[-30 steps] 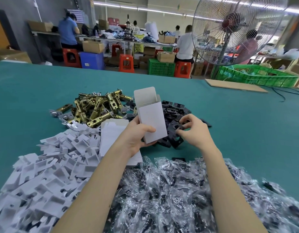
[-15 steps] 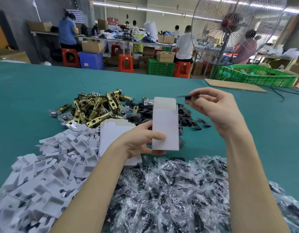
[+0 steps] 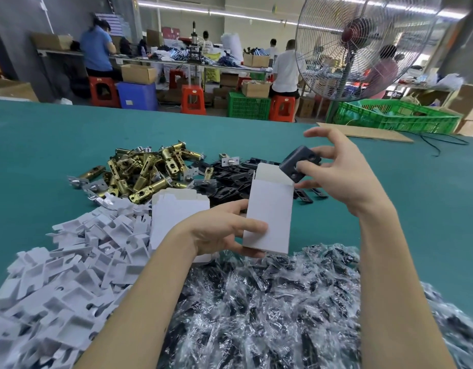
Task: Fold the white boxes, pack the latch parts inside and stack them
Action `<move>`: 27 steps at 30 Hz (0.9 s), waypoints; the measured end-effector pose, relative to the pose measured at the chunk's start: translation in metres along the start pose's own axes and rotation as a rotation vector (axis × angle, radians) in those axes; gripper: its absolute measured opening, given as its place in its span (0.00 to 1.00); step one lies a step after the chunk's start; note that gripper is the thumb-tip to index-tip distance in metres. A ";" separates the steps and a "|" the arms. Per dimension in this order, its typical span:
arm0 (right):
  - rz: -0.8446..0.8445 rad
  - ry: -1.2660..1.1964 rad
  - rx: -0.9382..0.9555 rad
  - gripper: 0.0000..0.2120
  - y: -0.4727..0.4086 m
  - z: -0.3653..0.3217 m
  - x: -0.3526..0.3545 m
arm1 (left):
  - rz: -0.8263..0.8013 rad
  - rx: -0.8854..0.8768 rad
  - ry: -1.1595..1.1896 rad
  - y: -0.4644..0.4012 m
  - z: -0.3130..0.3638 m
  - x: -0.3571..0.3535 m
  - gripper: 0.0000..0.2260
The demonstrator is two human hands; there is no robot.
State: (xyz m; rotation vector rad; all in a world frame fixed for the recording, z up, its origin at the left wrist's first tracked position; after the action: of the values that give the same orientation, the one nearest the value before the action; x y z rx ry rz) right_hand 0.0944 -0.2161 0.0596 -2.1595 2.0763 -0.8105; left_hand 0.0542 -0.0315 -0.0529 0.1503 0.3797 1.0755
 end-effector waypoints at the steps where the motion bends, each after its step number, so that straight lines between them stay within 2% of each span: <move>1: -0.008 0.076 0.011 0.18 0.000 -0.003 0.001 | -0.001 0.002 -0.009 0.000 -0.001 0.000 0.21; 5: -0.076 0.430 0.118 0.14 -0.001 -0.012 -0.007 | -0.007 0.012 -0.079 0.000 -0.002 0.000 0.21; 7: -0.149 0.527 0.146 0.15 0.001 -0.013 -0.015 | -0.003 0.015 -0.102 0.001 -0.003 -0.001 0.21; 9: -0.201 0.523 0.151 0.14 0.001 -0.014 -0.022 | -0.004 0.012 -0.126 0.002 -0.002 -0.001 0.21; 12: -0.178 0.495 0.162 0.08 0.000 -0.016 -0.022 | -0.017 0.002 -0.165 0.004 0.000 -0.002 0.23; 17: -0.279 0.460 0.139 0.09 0.004 -0.016 -0.027 | -0.017 0.006 -0.191 0.004 0.002 -0.003 0.23; 22: -0.304 0.452 0.112 0.03 0.001 -0.012 -0.034 | -0.013 -0.006 -0.190 0.004 0.002 -0.004 0.23; 27: -0.402 0.574 0.141 0.13 0.005 -0.014 -0.050 | 0.002 -0.010 -0.170 0.003 0.001 -0.003 0.22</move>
State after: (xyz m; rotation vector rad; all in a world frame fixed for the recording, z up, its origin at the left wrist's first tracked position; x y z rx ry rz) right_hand 0.0861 -0.1653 0.0533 -2.5111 1.6915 -1.7365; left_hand 0.0507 -0.0325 -0.0504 0.2312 0.2216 1.0576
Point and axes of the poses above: each hand's wrist, its own y-axis away from the middle knuckle, its own x-axis out of the back of the hand, z = x × y, the point moved 6 cm from there along -y, towards the middle knuckle, and after that the axes turned 3 degrees about x, right-handed, at the moved point
